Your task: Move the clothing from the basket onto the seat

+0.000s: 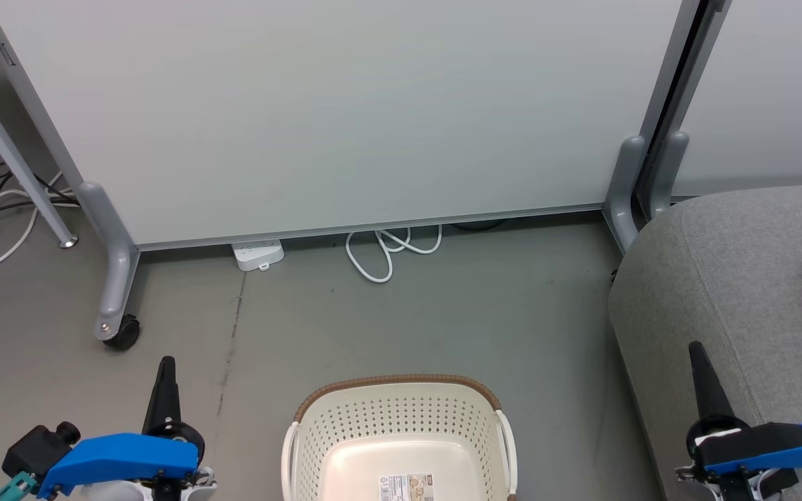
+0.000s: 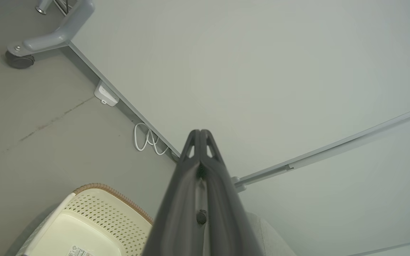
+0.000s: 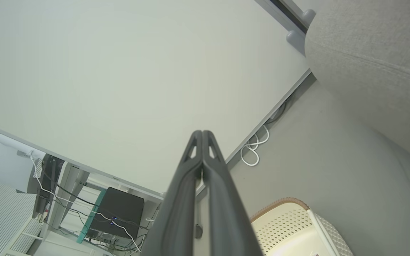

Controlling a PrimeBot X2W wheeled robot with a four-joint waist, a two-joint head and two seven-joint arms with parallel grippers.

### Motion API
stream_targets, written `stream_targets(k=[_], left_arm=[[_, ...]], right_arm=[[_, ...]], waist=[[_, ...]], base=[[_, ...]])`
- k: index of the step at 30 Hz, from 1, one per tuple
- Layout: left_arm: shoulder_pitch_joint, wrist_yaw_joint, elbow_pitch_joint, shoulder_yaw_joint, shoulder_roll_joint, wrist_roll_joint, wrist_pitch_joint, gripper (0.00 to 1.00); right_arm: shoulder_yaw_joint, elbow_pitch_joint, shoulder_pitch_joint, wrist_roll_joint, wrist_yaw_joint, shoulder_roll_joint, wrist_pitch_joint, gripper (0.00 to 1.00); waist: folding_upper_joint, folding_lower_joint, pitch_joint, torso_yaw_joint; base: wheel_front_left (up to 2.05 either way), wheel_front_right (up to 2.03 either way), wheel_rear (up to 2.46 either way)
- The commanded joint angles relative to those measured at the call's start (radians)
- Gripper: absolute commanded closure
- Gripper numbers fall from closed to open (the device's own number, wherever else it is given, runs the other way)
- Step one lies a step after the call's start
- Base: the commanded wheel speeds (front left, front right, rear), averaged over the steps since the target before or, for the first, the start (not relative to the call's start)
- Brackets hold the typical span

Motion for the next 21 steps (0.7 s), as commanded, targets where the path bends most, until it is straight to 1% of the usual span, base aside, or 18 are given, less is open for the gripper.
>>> stream_targets(k=[1, 21], left_arm=[[-0.026, -0.006, -0.013, 0.006, 0.001, -0.027, 0.006, 1.00], [-0.036, -0.014, -0.028, 0.032, 0.001, -0.227, 0.057, 1.00]], right_arm=[[-0.002, -0.013, -0.024, 0.030, 0.000, -0.005, 0.006, 1.00], [-0.007, -0.022, -0.034, 0.242, 0.000, -0.006, 0.058, 1.00]], waist=[[0.0000, 0.0000, 0.000, -0.001], [0.0000, 0.0000, 0.005, -0.010]], base=[[0.00, 0.00, 0.00], [0.00, 0.00, 0.00]])
